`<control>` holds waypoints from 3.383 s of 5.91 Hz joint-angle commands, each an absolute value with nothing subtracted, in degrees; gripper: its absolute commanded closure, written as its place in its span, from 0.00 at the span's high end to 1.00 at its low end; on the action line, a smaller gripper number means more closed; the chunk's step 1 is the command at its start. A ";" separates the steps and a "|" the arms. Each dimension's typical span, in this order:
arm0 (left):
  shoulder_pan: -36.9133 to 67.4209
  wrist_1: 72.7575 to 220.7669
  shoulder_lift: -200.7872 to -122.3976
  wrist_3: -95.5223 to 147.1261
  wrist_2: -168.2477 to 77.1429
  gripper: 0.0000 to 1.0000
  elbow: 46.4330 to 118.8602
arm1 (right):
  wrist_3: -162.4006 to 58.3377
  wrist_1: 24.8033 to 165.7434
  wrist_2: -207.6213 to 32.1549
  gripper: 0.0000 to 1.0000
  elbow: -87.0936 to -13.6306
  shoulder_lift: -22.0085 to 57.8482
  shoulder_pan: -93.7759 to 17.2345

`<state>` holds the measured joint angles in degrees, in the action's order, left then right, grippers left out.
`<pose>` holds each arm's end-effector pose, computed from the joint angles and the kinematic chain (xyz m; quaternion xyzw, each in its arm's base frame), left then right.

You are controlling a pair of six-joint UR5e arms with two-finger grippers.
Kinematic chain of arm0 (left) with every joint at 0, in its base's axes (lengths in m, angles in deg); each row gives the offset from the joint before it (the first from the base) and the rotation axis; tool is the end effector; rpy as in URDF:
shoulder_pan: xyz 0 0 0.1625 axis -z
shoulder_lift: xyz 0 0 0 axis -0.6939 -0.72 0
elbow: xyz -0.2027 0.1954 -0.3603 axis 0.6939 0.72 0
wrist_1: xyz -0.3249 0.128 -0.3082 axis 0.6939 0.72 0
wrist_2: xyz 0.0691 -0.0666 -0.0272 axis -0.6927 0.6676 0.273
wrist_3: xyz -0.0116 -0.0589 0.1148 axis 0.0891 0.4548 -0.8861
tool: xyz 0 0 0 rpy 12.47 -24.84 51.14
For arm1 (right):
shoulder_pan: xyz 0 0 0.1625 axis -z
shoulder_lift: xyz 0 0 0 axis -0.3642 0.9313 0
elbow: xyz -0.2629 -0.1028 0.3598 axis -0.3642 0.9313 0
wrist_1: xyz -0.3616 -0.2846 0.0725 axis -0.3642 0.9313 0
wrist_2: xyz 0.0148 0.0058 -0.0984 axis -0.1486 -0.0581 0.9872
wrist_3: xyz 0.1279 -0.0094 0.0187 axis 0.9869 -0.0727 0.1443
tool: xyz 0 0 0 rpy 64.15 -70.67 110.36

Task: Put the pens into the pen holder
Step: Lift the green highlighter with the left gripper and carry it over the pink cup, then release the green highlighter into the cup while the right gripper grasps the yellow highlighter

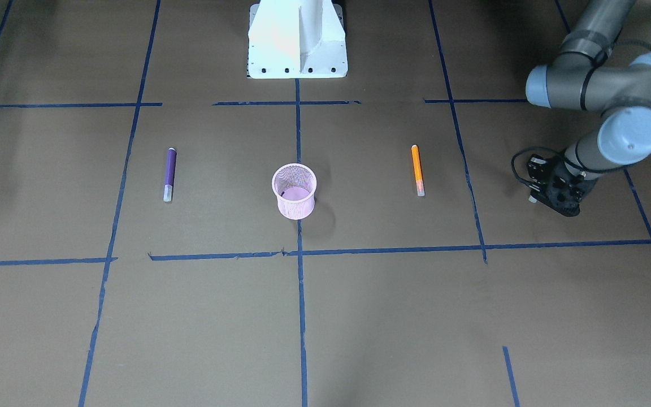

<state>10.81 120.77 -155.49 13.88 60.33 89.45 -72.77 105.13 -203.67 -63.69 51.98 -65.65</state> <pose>0.3324 -0.5649 0.5044 0.0647 0.3556 0.3175 0.8767 0.0124 -0.4454 0.6628 0.0503 -0.4133 -0.0781 0.9059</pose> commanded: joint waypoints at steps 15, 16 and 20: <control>-23.73 141.19 -185.33 69.69 -3.28 1.00 87.65 | -72.66 105.10 -203.67 1.00 -62.05 51.82 -64.16; -22.94 144.10 -185.33 69.43 -2.49 1.00 88.61 | -72.75 105.01 -202.88 1.00 -59.87 51.82 -63.20; -21.36 144.30 -182.16 69.52 -2.40 1.00 88.62 | -70.99 99.66 -198.39 0.94 -41.26 48.14 -62.93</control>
